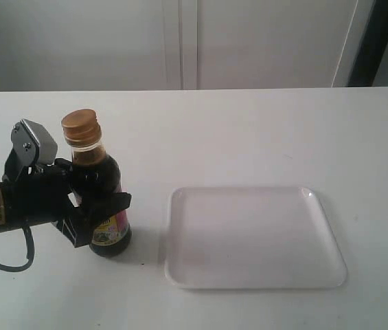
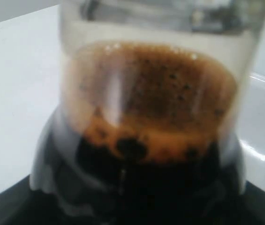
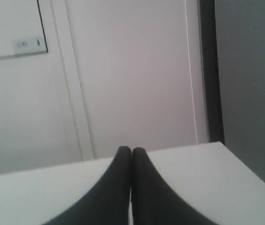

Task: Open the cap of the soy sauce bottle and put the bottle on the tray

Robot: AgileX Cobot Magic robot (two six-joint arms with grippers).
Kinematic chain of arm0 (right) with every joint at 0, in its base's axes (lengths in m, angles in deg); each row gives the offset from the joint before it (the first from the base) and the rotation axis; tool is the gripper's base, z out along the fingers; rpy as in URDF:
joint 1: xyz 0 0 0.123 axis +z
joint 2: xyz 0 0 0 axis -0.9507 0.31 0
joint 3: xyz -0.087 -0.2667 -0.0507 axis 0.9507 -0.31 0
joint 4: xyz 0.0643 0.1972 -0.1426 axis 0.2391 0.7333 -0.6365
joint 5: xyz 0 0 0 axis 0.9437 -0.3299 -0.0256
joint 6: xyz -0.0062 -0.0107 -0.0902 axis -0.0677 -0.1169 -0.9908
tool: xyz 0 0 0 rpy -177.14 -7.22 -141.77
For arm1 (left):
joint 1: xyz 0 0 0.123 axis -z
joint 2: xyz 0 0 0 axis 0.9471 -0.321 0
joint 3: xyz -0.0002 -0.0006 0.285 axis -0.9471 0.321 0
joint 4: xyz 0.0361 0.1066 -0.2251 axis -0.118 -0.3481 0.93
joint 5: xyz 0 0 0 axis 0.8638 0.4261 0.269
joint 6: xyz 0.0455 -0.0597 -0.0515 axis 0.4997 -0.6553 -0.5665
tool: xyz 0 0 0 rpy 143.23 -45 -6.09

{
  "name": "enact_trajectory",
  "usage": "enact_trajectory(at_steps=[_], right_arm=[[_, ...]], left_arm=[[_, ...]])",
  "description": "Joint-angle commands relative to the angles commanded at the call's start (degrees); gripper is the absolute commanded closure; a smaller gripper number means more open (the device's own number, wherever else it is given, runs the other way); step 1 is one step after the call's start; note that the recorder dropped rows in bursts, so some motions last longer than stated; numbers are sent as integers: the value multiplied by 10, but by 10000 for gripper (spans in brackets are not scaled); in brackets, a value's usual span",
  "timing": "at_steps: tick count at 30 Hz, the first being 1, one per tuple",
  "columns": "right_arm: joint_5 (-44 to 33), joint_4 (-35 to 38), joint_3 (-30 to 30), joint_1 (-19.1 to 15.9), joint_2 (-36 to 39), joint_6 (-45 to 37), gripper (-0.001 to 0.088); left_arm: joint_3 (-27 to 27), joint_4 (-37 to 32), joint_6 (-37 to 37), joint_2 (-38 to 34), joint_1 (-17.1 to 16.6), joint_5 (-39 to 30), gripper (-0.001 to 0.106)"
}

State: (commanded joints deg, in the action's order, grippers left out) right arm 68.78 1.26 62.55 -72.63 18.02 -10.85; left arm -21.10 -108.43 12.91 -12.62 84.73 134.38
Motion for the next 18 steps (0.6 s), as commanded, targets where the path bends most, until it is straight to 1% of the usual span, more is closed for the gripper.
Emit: enact_trajectory(at_steps=[1,2,4,5,8,9,11,13,15,18], right_arm=[[-6,-3,0,0,0,60,868],[-12,-11,0,0,0,83,868],[-18,-15,0,0,0,83,868],[-7,-18,0,1,0,82,868],[73,-48,0,1,0,79,868],[84,-51,0,1,0,79,868],[74,-68,21,1,6,79,868],[58,-98,47,1,28,79,868],[60,-115,74,1,58,73,868],[61,-136,111,1,122,70,868]], left_arm=[[0,0,0,0,0,0,1053],[0,0,0,0,0,1,1053],[0,0,0,0,0,6,1053],[0,0,0,0,0,8,1053],[0,3,0,0,0,11,1053],[0,3,0,0,0,11,1053],[0,4,0,0,0,11,1053],[0,4,0,0,0,11,1053],[0,4,0,0,0,15,1053],[0,4,0,0,0,28,1053]])
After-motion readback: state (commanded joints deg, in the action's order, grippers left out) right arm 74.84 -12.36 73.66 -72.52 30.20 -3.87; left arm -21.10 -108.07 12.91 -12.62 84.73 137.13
